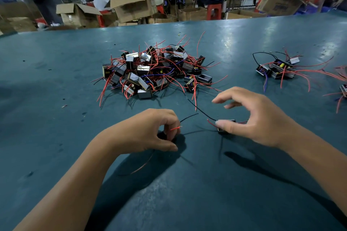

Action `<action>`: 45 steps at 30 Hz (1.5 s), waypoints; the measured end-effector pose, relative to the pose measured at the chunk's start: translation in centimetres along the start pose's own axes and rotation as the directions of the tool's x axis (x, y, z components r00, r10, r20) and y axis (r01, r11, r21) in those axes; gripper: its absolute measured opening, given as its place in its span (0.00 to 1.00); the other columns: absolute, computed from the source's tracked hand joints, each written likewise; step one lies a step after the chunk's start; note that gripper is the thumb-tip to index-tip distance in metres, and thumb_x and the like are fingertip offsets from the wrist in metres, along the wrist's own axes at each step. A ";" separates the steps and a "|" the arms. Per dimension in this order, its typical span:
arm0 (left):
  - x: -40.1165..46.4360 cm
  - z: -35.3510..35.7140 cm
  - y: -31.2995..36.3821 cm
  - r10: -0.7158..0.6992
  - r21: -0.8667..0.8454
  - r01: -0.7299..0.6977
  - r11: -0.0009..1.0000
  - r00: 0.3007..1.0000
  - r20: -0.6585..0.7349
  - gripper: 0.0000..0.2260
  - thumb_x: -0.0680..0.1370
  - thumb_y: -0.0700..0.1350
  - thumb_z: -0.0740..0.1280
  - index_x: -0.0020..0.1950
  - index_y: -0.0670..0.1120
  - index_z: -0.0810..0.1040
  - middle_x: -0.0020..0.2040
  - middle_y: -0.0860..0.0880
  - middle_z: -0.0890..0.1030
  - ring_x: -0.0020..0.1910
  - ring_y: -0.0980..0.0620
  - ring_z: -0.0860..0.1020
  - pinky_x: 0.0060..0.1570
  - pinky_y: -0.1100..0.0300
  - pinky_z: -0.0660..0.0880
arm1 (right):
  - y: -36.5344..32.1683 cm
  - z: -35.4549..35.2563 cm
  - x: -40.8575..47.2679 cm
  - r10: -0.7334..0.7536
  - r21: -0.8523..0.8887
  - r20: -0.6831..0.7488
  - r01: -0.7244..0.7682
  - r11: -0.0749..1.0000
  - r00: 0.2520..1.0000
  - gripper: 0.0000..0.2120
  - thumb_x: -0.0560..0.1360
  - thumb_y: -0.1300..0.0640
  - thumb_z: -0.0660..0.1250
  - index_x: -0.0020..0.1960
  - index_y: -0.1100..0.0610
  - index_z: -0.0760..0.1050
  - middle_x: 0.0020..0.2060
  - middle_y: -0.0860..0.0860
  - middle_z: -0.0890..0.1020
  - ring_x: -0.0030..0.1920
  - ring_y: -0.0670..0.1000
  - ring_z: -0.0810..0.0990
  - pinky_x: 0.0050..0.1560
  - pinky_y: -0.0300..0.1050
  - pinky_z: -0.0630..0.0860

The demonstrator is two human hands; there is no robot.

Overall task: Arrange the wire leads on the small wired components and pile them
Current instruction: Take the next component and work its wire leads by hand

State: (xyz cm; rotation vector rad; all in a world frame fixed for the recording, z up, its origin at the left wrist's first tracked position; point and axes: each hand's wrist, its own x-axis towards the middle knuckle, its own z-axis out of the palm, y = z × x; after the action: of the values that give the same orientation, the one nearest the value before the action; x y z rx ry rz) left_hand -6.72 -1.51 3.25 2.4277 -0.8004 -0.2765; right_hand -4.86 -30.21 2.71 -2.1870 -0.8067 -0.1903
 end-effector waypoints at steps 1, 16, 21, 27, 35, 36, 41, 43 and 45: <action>0.0 0.0 -0.1 -0.001 0.009 0.001 1.000 1.000 0.001 0.14 0.71 0.46 0.79 0.38 0.51 0.73 0.49 0.55 0.79 0.47 0.55 0.78 0.43 0.71 0.68 | -0.1 0.0 0.0 -0.009 0.033 -0.082 0.012 0.999 0.997 0.12 0.74 0.51 0.73 0.55 0.48 0.77 0.51 0.40 0.80 0.54 0.45 0.80 0.54 0.32 0.73; -0.1 -0.4 -0.3 0.011 0.010 -0.010 1.000 0.999 -0.037 0.09 0.75 0.42 0.75 0.45 0.55 0.78 0.46 0.55 0.81 0.47 0.53 0.79 0.48 0.49 0.75 | -1.3 2.6 -0.7 -0.105 -0.033 0.004 0.105 0.994 0.994 0.08 0.75 0.52 0.68 0.51 0.54 0.81 0.45 0.39 0.82 0.47 0.40 0.81 0.48 0.30 0.74; 0.2 0.0 0.1 0.042 -0.009 -0.044 0.999 0.981 -0.191 0.03 0.78 0.52 0.71 0.49 0.55 0.80 0.44 0.58 0.81 0.44 0.52 0.80 0.44 0.51 0.76 | -0.6 3.2 -0.5 -0.084 -0.002 0.001 0.084 0.996 0.996 0.07 0.78 0.53 0.68 0.48 0.55 0.83 0.41 0.45 0.84 0.42 0.45 0.82 0.44 0.40 0.76; 0.7 0.9 0.9 0.006 -0.193 -0.061 0.979 0.962 -0.273 0.09 0.74 0.52 0.73 0.47 0.47 0.83 0.39 0.50 0.83 0.39 0.47 0.80 0.43 0.48 0.78 | -0.8 5.2 -0.6 0.106 0.365 -0.040 -0.085 0.927 0.994 0.05 0.78 0.59 0.70 0.52 0.51 0.80 0.40 0.47 0.87 0.41 0.46 0.86 0.47 0.38 0.80; 1.2 1.9 1.3 -0.043 -0.314 -0.049 0.948 0.959 -0.281 0.10 0.76 0.54 0.69 0.48 0.48 0.82 0.38 0.49 0.84 0.38 0.50 0.83 0.43 0.47 0.80 | -1.6 5.7 -0.6 0.138 0.396 -0.105 -0.086 0.914 0.985 0.02 0.78 0.56 0.69 0.47 0.50 0.79 0.36 0.49 0.85 0.37 0.47 0.85 0.42 0.42 0.81; 1.2 1.9 1.3 -0.050 -0.320 -0.046 0.946 0.958 -0.283 0.10 0.76 0.54 0.69 0.49 0.48 0.82 0.39 0.49 0.84 0.39 0.50 0.84 0.44 0.47 0.80 | -1.7 5.7 -0.6 0.137 0.393 -0.113 -0.082 0.916 0.984 0.01 0.77 0.55 0.68 0.47 0.50 0.79 0.36 0.48 0.85 0.37 0.48 0.84 0.43 0.43 0.81; 1.5 2.5 1.5 -0.029 -0.328 -0.068 0.942 0.959 -0.281 0.12 0.76 0.52 0.70 0.49 0.44 0.83 0.37 0.50 0.84 0.36 0.52 0.83 0.42 0.56 0.80 | -1.9 5.7 -0.5 0.097 0.335 -0.127 -0.049 0.941 0.987 0.03 0.75 0.51 0.70 0.47 0.49 0.78 0.31 0.48 0.76 0.30 0.44 0.71 0.33 0.36 0.69; 1.6 2.6 1.4 -0.034 -0.328 -0.063 0.943 0.959 -0.282 0.12 0.76 0.52 0.70 0.49 0.44 0.84 0.37 0.50 0.84 0.36 0.50 0.83 0.42 0.54 0.81 | -1.9 5.7 -0.5 0.073 0.300 -0.128 -0.032 0.953 0.989 0.03 0.75 0.51 0.70 0.47 0.49 0.78 0.29 0.45 0.73 0.29 0.42 0.67 0.32 0.33 0.65; 1.6 2.6 1.3 -0.044 -0.342 -0.056 0.938 0.959 -0.279 0.12 0.75 0.52 0.70 0.49 0.44 0.84 0.37 0.49 0.85 0.36 0.49 0.84 0.42 0.54 0.81 | -1.9 5.7 -0.5 0.055 0.263 -0.139 -0.017 0.965 0.989 0.02 0.76 0.53 0.70 0.46 0.50 0.79 0.29 0.48 0.73 0.29 0.43 0.67 0.31 0.35 0.65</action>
State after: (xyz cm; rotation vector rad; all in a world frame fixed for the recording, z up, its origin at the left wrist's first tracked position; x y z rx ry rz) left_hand -7.00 -4.54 1.83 2.0688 -0.5749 -0.0557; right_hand -7.11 -25.42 -0.18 -1.9143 -0.6693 -0.2096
